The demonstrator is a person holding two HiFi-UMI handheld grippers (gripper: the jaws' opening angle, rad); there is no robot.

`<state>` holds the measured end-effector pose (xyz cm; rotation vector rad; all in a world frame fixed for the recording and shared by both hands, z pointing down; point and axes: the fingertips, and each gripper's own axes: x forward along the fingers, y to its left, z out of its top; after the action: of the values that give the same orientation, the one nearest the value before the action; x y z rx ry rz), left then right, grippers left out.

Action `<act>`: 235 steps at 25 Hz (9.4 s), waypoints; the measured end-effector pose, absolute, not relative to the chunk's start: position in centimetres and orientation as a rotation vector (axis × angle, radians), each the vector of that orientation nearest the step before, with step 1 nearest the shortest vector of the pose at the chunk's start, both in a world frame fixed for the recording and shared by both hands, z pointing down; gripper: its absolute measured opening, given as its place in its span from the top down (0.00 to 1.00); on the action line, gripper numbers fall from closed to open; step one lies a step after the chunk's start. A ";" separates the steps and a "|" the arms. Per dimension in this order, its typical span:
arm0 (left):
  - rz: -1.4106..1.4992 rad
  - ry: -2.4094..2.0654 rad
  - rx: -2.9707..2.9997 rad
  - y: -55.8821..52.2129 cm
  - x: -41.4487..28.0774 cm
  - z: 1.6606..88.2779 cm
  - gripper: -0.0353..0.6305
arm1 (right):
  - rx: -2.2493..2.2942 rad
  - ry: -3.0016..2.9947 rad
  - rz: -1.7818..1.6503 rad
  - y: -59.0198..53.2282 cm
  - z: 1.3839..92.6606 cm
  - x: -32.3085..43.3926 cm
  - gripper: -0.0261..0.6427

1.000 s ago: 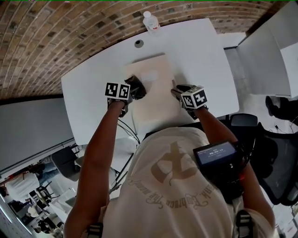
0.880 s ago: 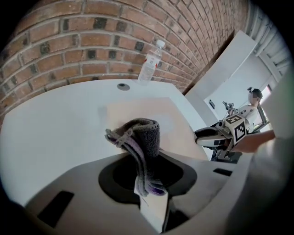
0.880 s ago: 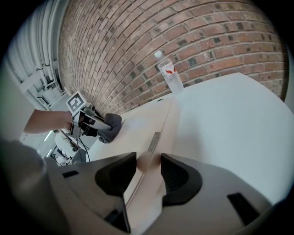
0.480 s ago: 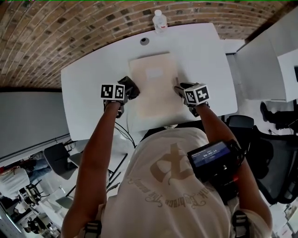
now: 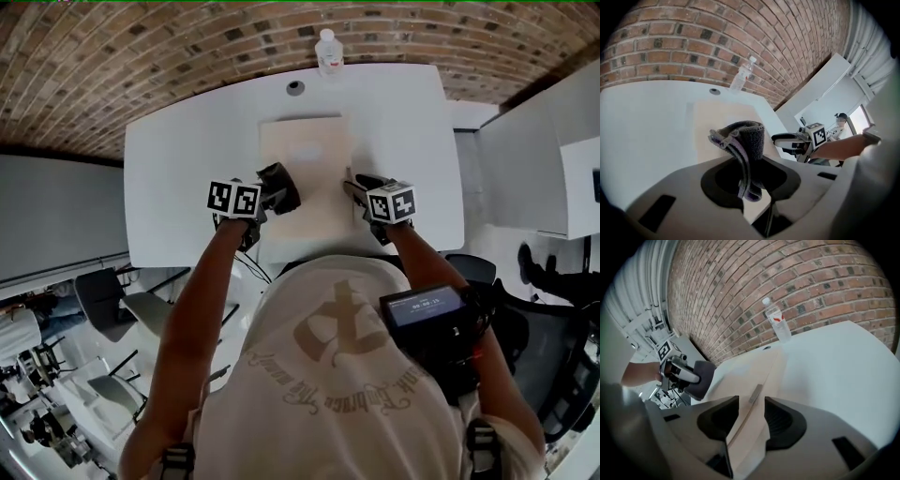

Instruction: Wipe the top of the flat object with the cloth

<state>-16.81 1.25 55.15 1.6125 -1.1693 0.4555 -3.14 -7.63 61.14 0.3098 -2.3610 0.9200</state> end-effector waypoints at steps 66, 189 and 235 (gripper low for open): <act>0.374 -1.308 1.268 6.2 -21.1 59.2 0.78 | 0.138 -2.237 1.057 -14.0 63.0 -7.9 0.64; 0.448 -1.547 1.801 -10.5 -34.1 60.9 0.79 | 0.468 -2.175 1.014 -13.4 61.9 -7.4 0.69; 0.501 -1.052 2.045 11.4 -20.5 60.1 0.80 | 0.564 -2.135 0.954 -14.2 62.0 -6.9 0.71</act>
<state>-20.54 11.38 60.08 2.0446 -1.0519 0.5008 -6.94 -14.16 61.99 0.5644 -2.1353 0.9539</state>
